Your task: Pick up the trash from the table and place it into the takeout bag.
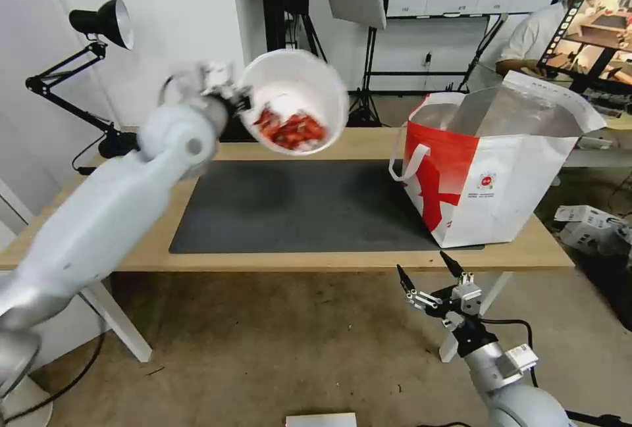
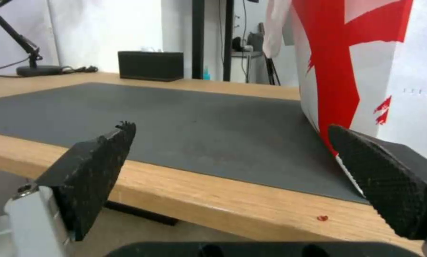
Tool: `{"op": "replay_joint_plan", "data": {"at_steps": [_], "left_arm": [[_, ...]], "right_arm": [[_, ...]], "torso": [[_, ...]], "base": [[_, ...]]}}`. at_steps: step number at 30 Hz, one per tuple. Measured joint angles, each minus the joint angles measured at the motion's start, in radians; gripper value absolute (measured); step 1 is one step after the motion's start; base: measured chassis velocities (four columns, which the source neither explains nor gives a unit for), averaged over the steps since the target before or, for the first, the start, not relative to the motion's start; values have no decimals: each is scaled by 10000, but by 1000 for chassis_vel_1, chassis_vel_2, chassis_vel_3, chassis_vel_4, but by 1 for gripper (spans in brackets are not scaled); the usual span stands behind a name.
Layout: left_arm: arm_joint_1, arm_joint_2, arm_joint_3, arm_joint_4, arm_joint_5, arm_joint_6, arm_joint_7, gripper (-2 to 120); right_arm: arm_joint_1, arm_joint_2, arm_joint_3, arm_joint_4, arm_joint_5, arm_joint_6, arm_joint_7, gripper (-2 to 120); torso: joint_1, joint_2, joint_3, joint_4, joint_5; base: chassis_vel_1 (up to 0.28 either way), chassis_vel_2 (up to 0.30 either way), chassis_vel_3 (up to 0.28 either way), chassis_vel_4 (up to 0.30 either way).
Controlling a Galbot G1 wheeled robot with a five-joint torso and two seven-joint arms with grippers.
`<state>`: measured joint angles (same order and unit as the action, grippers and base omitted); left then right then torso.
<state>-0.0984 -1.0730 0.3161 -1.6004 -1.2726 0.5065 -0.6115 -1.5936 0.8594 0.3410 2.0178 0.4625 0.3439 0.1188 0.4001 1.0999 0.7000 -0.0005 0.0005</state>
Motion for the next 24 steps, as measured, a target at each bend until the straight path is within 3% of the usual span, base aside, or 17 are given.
{"op": "replay_joint_plan", "data": {"at_steps": [4,6,7,9,10,12,13,15,20,24], "left_arm": [[-910,-1001,494,735,-76,-2,-131,0],[-1550,-2083,876,1637,-92,-2,-243,0],[-1550,-2083,876,1637,-92,-2,-243,0],[-1953,-3268,1242,2695,69,-20,-308,0],[-1953,-3268,1242,2695,69,-20,-308,0],[-2156,-4199,1503,3575,397,-127,-351,0],[-2156,-4199,1503,3575,397,-127,-351,0],[-2222,-4974,1701,4284,789,-233,-354,0],[-2209,-5315,2083,4675,1400,-543,-323,0],[-1893,-5300,2673,4680,2515,-1167,60,0]], "right_arm": [[-1,-1,1,-1,0,0,1,100],[0,0,0,-1,0,0,2,100],[0,0,0,-1,0,0,2,100],[0,-1,1,-1,0,0,0,100],[0,-1,1,-1,0,0,0,100],[0,0,0,-1,0,0,1,100],[0,0,0,-1,0,0,1,100],[0,0,0,-1,0,0,1,100],[0,0,1,-1,0,0,1,100],[0,0,0,-1,0,0,1,100]], "torso": [[0,0,0,2,1],[-1,0,0,6,0],[-1,0,0,6,0],[-1,0,0,5,-1],[-1,0,0,5,-1],[0,0,0,2,1],[0,0,0,2,1],[0,0,0,-2,3],[-1,0,-1,2,0],[-1,0,0,10,-4]], "base": [[0,0,0,0],[0,0,0,0],[0,0,0,0],[0,0,0,0],[0,0,0,0],[0,0,0,0],[0,0,0,0],[0,0,0,0],[0,0,0,0],[0,0,0,0]]}}
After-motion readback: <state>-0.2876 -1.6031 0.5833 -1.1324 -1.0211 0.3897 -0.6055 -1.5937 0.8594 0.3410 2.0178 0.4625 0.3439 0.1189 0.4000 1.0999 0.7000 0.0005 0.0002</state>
